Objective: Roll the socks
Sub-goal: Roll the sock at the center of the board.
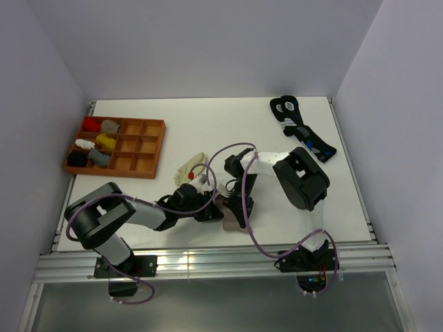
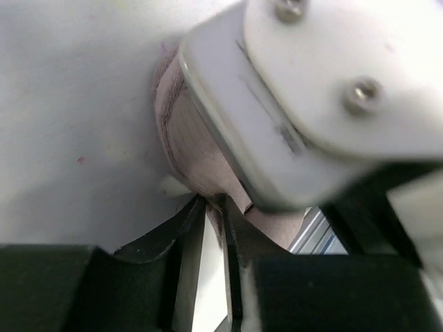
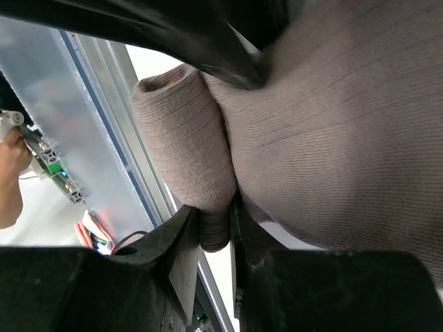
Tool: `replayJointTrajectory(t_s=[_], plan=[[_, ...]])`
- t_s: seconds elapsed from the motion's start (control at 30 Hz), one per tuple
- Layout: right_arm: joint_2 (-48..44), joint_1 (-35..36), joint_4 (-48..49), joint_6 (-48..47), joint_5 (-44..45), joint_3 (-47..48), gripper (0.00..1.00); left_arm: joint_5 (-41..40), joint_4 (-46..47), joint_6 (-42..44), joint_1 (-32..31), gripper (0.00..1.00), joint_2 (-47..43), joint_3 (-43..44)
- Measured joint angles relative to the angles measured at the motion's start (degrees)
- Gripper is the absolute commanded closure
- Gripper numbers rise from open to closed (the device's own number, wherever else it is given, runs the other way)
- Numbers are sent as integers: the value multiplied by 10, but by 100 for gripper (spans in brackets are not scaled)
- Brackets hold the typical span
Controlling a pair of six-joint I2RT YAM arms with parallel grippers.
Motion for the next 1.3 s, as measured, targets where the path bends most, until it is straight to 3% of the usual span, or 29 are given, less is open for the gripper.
replayJointTrajectory(t_s=[0.17,0.37,0.57,0.9,1.3], plan=[[5,6,0,16,7,7,91,-12,-18,14,-1,71,-40,-23],[31,7,-15,81,15,25,91,-17,-47,88,-26,66,-147,-66],[40,7,-23,102,19,33,91,-45,-93,151,-63,56,-219,-58],[41,7,-23,106,20,33,91,-96,-169,274,-119,45,-137,73],[41,7,-24,106,19,34,90,-118,-160,311,-136,45,-63,89]])
